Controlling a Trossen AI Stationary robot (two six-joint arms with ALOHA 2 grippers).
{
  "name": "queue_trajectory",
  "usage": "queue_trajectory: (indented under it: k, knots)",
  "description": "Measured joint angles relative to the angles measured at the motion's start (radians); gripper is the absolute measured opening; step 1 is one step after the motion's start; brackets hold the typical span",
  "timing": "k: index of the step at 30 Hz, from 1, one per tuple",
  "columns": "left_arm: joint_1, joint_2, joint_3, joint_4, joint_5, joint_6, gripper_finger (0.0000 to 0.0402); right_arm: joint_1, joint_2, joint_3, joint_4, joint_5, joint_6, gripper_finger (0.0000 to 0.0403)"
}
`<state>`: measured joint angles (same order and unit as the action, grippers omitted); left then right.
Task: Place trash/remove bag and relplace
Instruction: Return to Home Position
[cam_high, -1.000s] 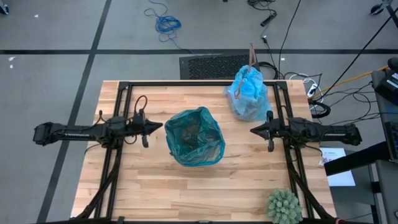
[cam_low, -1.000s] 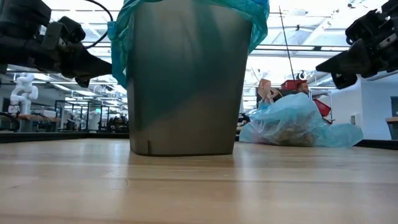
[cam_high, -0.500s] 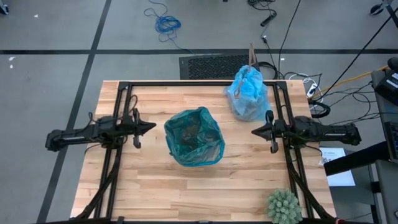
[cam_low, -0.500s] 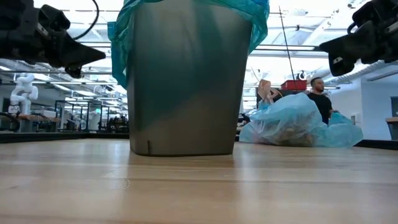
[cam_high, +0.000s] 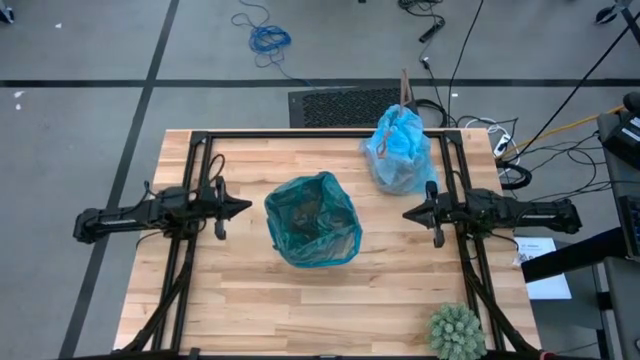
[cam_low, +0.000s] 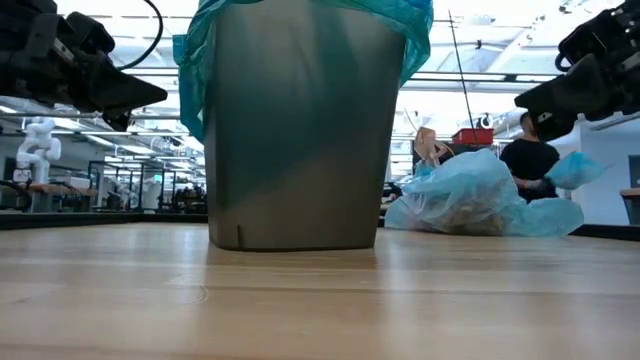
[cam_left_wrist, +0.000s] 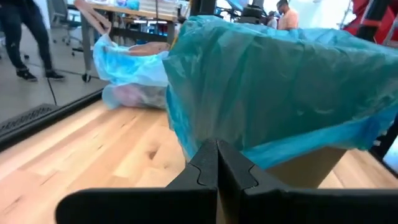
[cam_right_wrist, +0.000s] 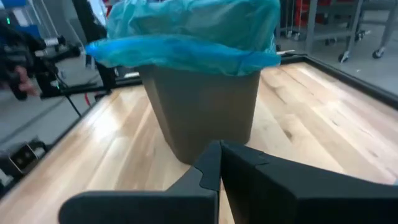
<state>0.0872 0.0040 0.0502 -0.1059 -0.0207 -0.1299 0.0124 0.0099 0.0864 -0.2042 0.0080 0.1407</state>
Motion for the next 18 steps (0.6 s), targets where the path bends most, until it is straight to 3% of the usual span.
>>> queue_trajectory:
  k: [7, 18]
  knots:
    - [0.0, 0.0, 0.0, 0.0, -0.009, -0.02, 0.0, 0.0, 0.002, 0.0, 0.004, 0.014, 0.142, 0.0]
    - [0.0, 0.0, 0.0, 0.0, -0.007, -0.02, 0.0, 0.0, 0.003, 0.0, 0.007, 0.047, 0.088, 0.0]
